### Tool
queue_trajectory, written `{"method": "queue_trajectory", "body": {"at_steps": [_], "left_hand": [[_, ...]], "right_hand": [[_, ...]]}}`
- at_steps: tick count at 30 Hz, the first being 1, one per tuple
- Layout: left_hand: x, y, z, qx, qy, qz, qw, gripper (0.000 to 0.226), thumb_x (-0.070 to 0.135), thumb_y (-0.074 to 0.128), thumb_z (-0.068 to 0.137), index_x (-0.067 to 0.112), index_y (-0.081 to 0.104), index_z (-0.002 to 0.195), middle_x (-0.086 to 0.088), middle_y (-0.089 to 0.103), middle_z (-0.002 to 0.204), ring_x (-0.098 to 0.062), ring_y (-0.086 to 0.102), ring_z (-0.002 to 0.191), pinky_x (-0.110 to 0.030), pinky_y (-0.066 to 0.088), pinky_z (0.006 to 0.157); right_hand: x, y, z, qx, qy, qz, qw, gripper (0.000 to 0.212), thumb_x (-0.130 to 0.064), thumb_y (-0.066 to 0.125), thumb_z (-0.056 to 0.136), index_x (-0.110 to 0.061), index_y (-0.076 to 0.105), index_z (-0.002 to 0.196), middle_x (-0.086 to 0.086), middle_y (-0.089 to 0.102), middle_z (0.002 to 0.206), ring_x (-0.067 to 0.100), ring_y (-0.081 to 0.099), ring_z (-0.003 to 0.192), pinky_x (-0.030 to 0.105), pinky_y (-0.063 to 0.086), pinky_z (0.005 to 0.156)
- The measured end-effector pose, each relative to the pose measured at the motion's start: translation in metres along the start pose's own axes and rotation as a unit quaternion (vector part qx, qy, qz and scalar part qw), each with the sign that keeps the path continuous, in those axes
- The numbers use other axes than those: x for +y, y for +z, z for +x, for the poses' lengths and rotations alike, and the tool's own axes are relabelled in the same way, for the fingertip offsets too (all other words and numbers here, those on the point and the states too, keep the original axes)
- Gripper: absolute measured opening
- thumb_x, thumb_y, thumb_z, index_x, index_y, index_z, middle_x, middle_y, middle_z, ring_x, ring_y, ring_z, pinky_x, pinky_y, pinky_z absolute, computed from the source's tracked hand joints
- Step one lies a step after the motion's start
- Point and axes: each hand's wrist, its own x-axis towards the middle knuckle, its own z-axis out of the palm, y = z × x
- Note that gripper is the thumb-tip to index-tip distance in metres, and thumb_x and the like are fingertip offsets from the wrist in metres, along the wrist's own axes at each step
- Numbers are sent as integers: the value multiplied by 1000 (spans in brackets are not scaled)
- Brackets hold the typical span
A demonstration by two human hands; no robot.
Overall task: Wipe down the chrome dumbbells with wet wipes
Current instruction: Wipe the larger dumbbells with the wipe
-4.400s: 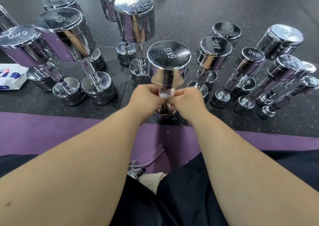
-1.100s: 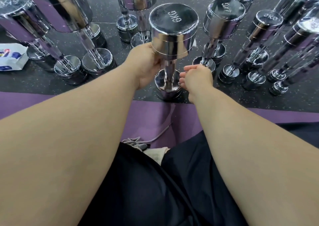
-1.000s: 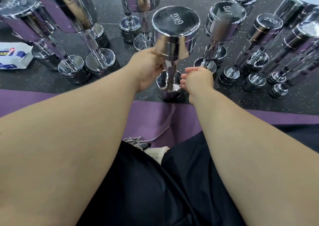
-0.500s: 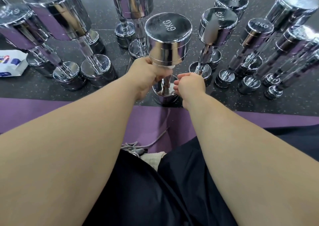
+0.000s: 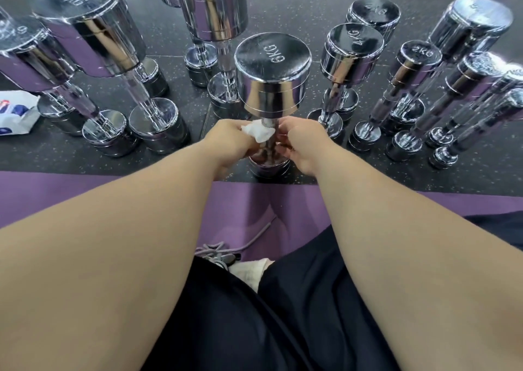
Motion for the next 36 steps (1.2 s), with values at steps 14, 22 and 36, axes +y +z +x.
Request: {"method": "queue_trajectory", "body": {"at_steps": [14,22,36], "left_hand": [[5,24,-13,113,28,268,956,25,7,51,88,17,68,104,-5,66,98,-28,60,97,-28,46,75],[14,14,-15,143,36,210,966,13,14,60,85,13,58,72,-1,58,67,-19,50,63,-26,39,51],[2,5,1,138,71,306,939,14,11,59,82,9,70,73,-10,69,76,-22,52,70,-33,43,62]], "right_hand": [[11,-11,-1,94,-85,-298,946,26,-5,61,78,-21,59,58,-6,56,63,18,50,65,25,40,60],[8,-3,-11,75,-63,-122,988,22,-19,60,72,-18,57,51,5,53,58,20,47,59,34,39,61],[13,3,-8,30,-36,-200,979,11,-8,75,76,2,74,74,21,69,71,15,54,54,31,45,62]]}}
